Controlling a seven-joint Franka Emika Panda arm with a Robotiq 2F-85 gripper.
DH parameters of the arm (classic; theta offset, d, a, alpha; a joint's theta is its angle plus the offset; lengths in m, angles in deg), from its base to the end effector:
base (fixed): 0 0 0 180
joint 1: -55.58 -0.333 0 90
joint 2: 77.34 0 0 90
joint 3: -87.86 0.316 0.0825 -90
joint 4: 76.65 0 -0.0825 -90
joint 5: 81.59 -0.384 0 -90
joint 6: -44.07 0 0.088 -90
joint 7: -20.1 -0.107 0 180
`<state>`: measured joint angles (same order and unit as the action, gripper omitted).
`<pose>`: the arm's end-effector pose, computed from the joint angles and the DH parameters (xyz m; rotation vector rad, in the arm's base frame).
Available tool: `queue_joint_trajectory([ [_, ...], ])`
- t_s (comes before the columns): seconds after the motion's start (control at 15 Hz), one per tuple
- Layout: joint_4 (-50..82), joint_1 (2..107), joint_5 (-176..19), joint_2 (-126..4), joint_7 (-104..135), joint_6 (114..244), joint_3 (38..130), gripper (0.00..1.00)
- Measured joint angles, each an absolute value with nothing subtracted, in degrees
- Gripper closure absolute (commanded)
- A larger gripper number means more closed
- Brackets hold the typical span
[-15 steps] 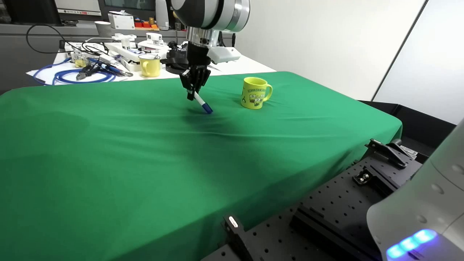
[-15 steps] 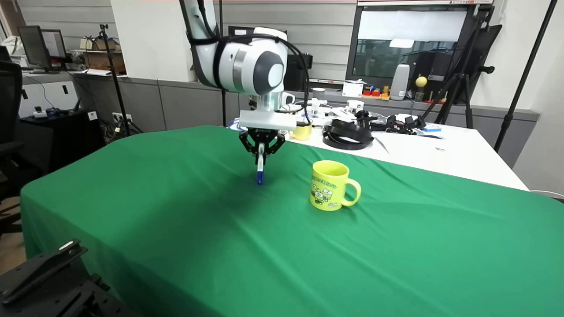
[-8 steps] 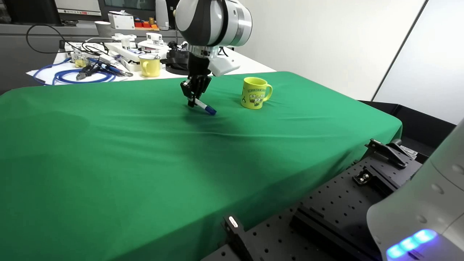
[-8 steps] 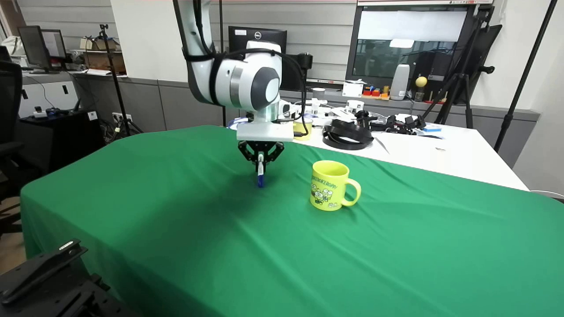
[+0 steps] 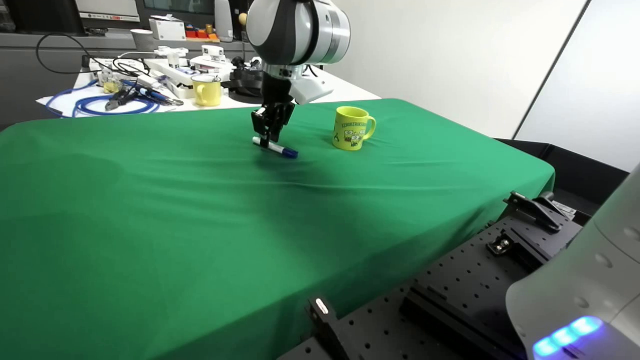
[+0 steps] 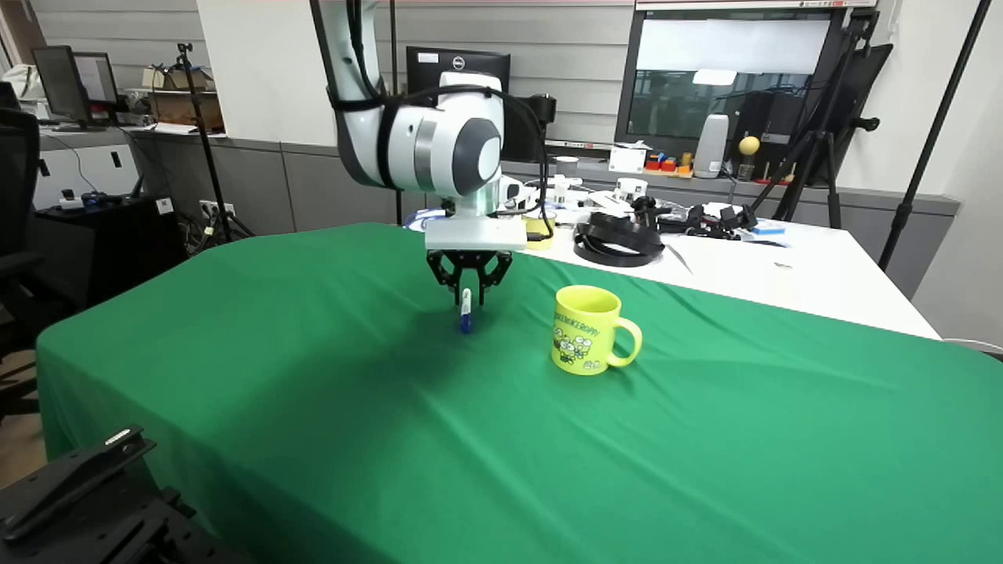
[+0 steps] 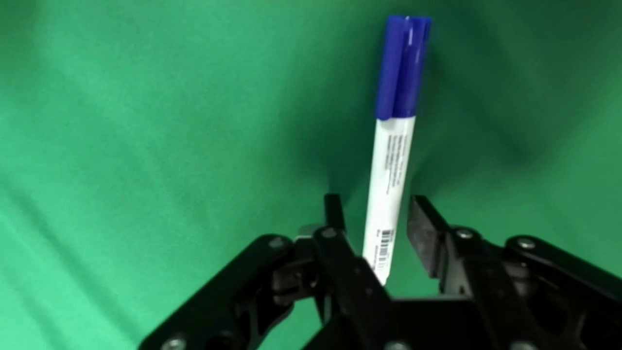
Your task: Remove the blue marker from the mug and put it on the table
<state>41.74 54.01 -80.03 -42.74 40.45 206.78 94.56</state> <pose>0.5944 0.0874 0.1534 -2.9982 -0.7632 -0.2775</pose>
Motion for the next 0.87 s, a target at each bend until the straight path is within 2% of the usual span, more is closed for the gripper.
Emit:
queue_joint_trajectory([
  [0.27, 41.19, 54.32, -79.25, -46.69, 40.38, 204.71, 93.95, 0.02],
  [0.33, 41.19, 54.55, -79.24, -48.30, 40.38, 203.90, 93.91, 0.00],
  [0.87, 42.76, 55.29, -78.19, -58.03, 40.42, 199.45, 92.28, 0.00],
])
